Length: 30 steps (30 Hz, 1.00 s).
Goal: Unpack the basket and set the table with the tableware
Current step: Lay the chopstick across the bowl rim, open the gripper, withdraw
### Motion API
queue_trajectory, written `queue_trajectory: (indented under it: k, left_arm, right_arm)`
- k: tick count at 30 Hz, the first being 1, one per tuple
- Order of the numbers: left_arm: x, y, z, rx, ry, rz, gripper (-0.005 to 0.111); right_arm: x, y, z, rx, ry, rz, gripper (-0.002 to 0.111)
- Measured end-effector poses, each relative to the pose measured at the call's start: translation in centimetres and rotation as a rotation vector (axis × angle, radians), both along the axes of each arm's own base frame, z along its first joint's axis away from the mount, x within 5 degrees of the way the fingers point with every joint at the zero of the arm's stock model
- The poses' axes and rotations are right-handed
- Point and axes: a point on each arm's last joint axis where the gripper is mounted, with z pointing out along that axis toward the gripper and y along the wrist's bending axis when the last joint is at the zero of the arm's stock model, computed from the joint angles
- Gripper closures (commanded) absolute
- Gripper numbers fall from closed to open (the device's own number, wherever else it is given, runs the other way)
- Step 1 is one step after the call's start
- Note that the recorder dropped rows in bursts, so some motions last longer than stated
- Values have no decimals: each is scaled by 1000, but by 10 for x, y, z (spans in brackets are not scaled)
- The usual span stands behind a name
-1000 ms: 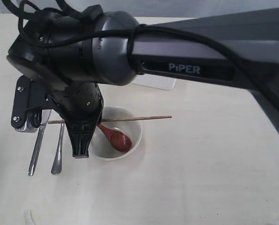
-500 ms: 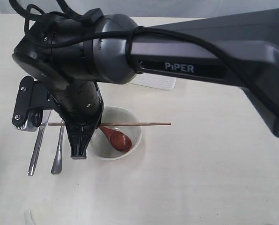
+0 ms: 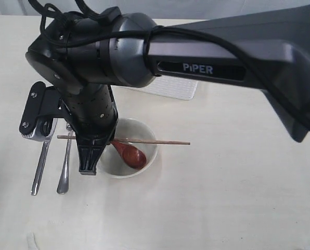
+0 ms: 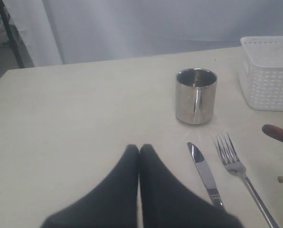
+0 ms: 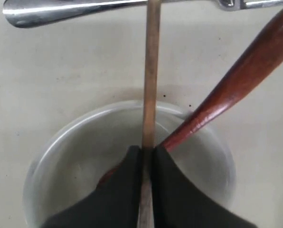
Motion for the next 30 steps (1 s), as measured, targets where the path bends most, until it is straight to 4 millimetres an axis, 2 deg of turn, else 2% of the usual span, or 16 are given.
queue_trajectory:
  k: [4,14,21,24,27,29,30]
  left_arm:
    - [0,0,0,0,0,0,107]
    - [0,0,0,0,0,0,107]
    - [0,0,0,0,0,0,107]
    - [0,0,0,0,0,0,107]
    - [0,0,0,0,0,0,107]
    - [0,0,0,0,0,0,107]
    - [0,0,0,0,0,0,107]
  right_arm:
    - [0,1,-7,-14,9,-1,108]
    - [0,1,-7,-9,7,0,107]
    - [1,1,-7,-13,-1,4,67]
    - [5,-1,-6,-31,-44,-2,68]
    - [5,-3,8,-3,-68,-15,68]
    - [2,-6,30,49,-85,-34,68]
    - [0,-11,48,87,-98,-46,68]
